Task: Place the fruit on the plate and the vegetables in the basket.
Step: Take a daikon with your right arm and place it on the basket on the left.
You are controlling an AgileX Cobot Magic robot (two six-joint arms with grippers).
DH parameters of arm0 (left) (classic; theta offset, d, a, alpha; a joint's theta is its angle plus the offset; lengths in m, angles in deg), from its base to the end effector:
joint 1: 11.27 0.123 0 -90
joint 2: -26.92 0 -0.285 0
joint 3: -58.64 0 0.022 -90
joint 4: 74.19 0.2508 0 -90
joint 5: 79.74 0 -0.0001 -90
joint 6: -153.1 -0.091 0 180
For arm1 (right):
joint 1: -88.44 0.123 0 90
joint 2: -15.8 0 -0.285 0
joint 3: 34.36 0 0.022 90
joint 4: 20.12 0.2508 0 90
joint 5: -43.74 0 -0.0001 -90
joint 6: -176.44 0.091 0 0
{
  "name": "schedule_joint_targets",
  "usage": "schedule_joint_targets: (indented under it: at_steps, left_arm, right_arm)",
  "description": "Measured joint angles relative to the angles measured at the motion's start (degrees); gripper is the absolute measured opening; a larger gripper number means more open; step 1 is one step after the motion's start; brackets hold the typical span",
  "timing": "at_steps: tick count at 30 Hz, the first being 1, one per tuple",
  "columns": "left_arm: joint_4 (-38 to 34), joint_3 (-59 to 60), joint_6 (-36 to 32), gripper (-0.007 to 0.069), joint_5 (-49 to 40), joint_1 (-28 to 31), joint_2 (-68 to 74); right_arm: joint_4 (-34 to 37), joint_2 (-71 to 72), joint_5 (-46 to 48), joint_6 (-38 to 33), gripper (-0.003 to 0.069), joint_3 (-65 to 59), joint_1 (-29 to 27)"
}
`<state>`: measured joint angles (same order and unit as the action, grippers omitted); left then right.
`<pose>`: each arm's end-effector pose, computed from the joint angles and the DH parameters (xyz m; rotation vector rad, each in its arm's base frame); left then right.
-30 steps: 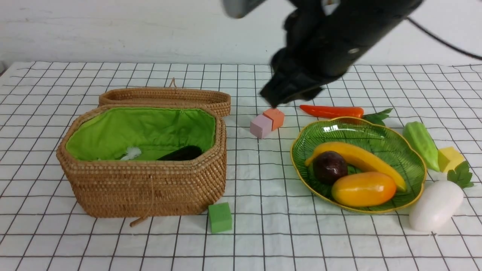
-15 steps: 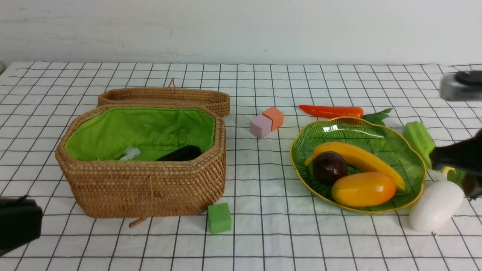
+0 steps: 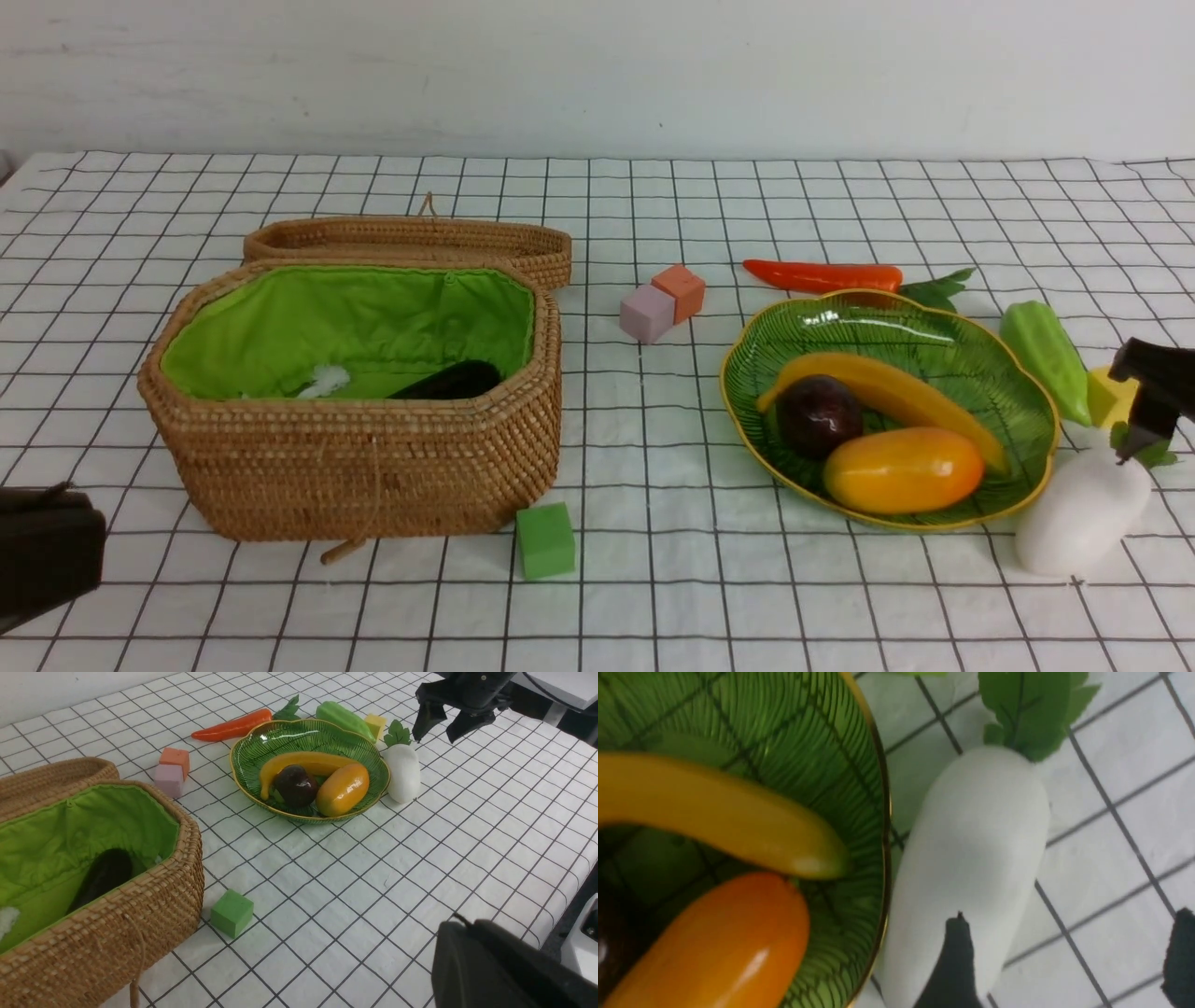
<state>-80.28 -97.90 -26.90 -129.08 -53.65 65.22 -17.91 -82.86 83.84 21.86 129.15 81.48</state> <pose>0.0479 -0.0536 0.4052 0.7045 1.8557 -0.6109 0.3152 -0.0362 0.2354 0.7889 2.5999 0.1376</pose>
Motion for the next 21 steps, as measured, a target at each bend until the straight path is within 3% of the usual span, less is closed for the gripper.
schedule_joint_targets:
  at_steps: [5,12,21]
  left_arm:
    - [0.0,0.0,0.0,-0.0004,-0.1,0.0,0.0]
    - [-0.5,0.0,0.0,-0.0004,-0.3,0.0,0.0]
    - [-1.8,0.0,0.0,-0.0004,-0.9,0.0,0.0]
  right_arm:
    - [3.1,-4.5,-4.2,0.2,0.0589,0.0,-2.5]
    - [8.4,-8.1,-7.1,-0.6,0.052,0.2,-2.9]
    - [8.8,-6.2,-1.8,-0.9,0.0507,2.4,-2.9]
